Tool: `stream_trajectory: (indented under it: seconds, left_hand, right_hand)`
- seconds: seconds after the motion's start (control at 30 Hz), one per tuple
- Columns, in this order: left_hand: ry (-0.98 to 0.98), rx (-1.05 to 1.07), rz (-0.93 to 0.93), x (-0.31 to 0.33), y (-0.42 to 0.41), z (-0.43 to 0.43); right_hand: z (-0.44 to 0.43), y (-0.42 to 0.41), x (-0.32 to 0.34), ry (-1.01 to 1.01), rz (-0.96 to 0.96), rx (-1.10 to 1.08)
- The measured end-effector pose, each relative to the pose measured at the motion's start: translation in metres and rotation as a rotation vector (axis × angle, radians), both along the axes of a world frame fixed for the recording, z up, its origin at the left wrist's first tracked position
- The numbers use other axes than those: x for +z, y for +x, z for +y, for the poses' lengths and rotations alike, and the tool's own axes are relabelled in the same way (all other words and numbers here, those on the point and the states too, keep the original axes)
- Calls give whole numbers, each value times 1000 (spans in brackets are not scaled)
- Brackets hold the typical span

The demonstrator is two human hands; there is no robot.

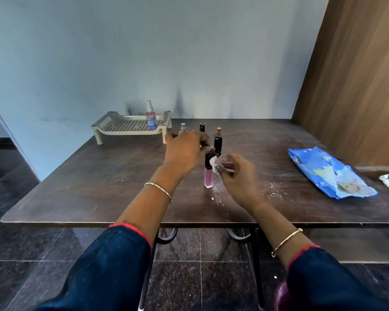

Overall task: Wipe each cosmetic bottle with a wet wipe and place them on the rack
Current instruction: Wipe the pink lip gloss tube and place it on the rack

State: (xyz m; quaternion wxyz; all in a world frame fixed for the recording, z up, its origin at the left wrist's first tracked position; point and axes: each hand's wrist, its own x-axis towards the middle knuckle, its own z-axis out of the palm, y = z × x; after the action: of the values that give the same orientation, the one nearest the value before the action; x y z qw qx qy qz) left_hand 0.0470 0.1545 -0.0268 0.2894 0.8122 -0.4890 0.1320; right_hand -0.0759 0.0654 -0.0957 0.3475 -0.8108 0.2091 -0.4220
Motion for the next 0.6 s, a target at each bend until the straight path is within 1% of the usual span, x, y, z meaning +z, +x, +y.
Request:
stream_trajectory:
  seconds: [0.1,0.23,0.37,0.43,0.5,0.6]
  left_hand:
    - [-26,11,29,-2,-2,2]
    - [-37,-33,179,-4,2,2]
    - [-33,-90,312,-4,8,0]
    - [-28,-102,336,-3,10,-1]
    - [-23,-115,353,-3,12,-3]
    - [-18,-134,353,-5,15,-3]
  right_hand:
    - [7,2,0,103,-60,9]
    - [5,8,-2,174,-95,-8]
    - [1,12,-1,193,-90,5]
    - [-3,11,0,201,-79,9]
    - [-7,8,2,259,-87,53]
    - [-5,6,3,361,-158,94]
